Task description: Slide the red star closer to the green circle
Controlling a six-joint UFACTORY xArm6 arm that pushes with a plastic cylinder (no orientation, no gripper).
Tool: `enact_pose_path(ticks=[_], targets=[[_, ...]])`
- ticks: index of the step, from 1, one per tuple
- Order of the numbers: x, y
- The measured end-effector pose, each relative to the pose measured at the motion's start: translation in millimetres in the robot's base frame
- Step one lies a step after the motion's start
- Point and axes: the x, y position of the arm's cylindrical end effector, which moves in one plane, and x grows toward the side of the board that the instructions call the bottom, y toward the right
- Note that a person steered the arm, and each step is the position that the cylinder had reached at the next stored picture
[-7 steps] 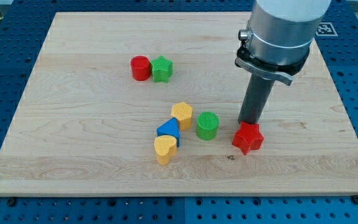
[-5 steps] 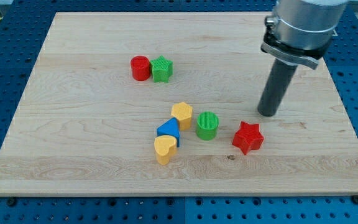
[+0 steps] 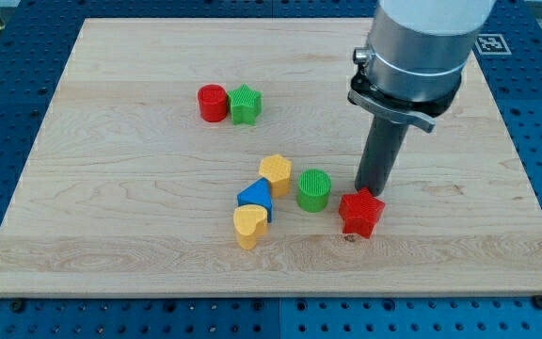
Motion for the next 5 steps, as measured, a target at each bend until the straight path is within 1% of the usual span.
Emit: enact_pose_path(ticks=[1, 3, 4, 5], targets=[[-4, 25], [24, 57], [48, 66], [59, 45]])
